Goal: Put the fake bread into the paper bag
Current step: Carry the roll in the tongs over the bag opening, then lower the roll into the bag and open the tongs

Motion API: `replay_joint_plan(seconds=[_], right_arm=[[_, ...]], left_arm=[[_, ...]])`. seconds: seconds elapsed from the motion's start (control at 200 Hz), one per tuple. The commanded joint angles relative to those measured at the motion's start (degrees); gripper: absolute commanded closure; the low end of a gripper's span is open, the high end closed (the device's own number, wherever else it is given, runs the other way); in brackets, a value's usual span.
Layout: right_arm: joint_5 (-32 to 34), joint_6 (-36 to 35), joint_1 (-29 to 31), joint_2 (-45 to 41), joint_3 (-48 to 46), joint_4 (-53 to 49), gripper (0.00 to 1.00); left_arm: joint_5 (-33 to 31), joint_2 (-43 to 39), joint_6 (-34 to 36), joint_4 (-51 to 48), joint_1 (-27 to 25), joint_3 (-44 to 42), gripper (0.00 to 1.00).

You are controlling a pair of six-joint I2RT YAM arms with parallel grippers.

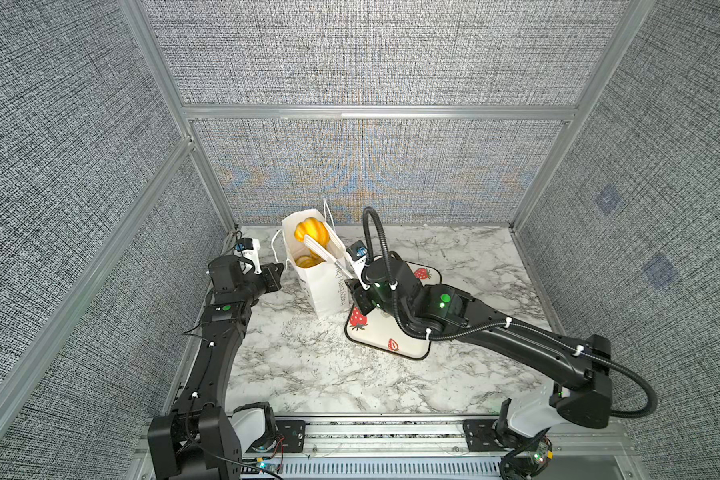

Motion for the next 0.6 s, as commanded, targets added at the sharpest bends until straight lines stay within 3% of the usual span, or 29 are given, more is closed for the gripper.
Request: replay_joint_plan(seconds=[0.0, 0.595], right_arm=[[1.6, -0.2, -0.3, 3.5, 5.0, -2.0, 0.65], [-3.8, 0.2, -5.6, 17.3, 20.8, -10.7, 0.64]], left_arm=[[0.2, -0.2, 0.1, 0.3, 0.0, 0.0, 1.00], [0.0, -0.5, 0.2, 0.2, 0.0, 0.0, 1.00]])
